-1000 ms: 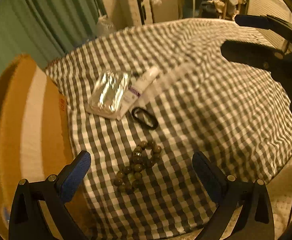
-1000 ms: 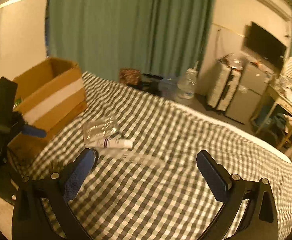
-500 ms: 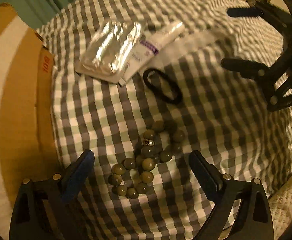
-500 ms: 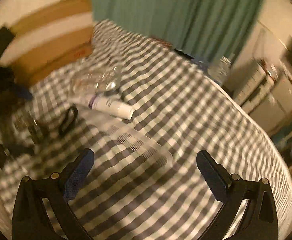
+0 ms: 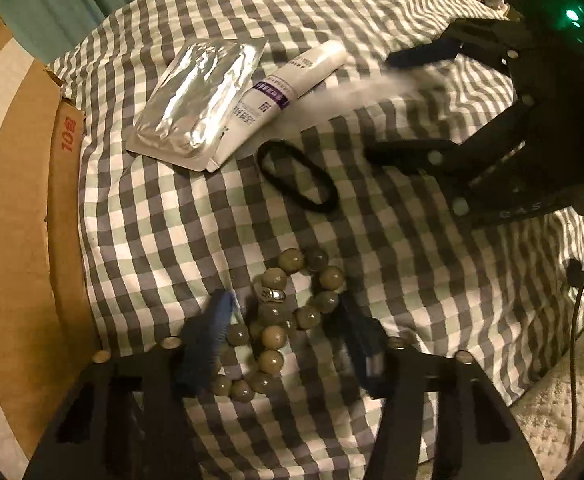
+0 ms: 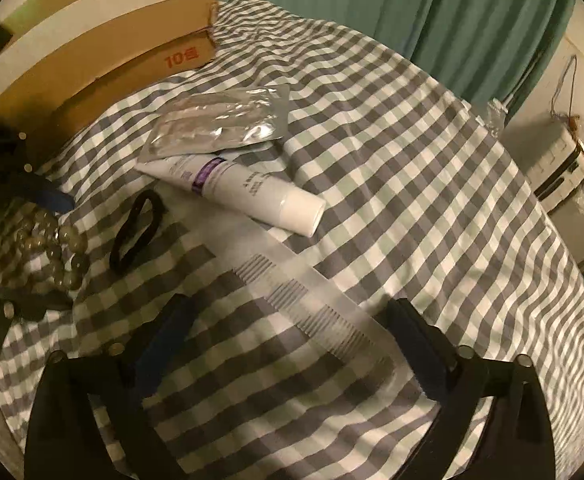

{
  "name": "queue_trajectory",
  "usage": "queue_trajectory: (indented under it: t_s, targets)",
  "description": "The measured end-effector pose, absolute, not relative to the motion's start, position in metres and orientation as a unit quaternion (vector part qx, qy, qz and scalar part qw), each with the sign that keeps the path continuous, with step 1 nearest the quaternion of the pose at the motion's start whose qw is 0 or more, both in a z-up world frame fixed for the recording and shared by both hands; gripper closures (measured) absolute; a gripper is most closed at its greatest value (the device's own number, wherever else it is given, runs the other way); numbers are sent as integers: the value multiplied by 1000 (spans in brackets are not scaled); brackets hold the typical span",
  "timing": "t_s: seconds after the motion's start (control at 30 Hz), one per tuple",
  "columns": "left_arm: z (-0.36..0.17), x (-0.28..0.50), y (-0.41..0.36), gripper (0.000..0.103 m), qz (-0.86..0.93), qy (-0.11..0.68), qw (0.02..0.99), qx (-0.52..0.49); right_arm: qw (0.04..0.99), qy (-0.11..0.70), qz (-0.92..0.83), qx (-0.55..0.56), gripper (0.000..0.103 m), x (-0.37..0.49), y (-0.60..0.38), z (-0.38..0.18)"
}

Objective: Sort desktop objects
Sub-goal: 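Grasp the bead bracelet with the left tool while the right grasps the white comb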

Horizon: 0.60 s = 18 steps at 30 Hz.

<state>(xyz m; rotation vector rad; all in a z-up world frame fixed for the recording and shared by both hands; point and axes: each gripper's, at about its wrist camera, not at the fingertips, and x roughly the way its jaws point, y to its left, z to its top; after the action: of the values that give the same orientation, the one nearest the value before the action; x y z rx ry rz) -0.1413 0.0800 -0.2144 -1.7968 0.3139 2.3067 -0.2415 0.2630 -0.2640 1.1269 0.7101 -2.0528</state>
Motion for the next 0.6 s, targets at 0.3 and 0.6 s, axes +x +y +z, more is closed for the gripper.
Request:
queue_trajectory:
  t_s: [0.3, 0.6]
  targets:
    - [-203, -122, 79, 92, 788, 82, 114, -600, 317, 276, -792, 444, 92, -227, 258, -250]
    - [-172, -95, 86, 92, 809, 59, 143, -567, 300, 193, -798, 486, 97, -214, 294, -244]
